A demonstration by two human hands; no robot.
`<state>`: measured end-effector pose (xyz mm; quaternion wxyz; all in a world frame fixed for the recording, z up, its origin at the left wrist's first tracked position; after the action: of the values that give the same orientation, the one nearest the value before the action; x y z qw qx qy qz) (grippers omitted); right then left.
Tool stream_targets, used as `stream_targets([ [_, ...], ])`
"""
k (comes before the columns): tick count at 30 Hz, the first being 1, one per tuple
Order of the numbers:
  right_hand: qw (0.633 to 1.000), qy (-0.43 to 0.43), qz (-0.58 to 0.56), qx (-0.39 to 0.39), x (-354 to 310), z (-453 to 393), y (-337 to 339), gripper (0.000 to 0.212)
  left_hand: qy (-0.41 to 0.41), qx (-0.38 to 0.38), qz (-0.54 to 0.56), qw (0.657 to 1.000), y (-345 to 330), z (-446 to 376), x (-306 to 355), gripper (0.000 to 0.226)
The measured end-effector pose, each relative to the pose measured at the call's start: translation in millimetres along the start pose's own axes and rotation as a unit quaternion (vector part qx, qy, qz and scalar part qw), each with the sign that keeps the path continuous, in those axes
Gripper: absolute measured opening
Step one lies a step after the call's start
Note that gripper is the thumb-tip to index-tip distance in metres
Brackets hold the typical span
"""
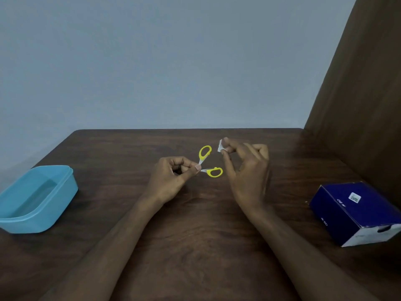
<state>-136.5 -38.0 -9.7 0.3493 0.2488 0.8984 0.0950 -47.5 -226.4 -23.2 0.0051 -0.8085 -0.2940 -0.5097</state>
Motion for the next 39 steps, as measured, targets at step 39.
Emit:
stream_targets([
  [39, 0.977, 0.166, 0.134, -0.029, 5, -2, 4, 0.010, -0.033, -0.056, -0.016, 0.998, 1, 0, -1, 0.008],
])
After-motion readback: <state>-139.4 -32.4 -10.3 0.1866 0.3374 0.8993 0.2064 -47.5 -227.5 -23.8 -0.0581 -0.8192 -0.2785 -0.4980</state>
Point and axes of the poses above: each hand's wrist, its own z-axis away from the middle knuckle, its own y-axis out of the back of the hand, x = y × z, the point moved 1 cm from there along -z, towards the middle knuckle, and after that the axes turned 11 degrees about -y, right-handed, at the moved point
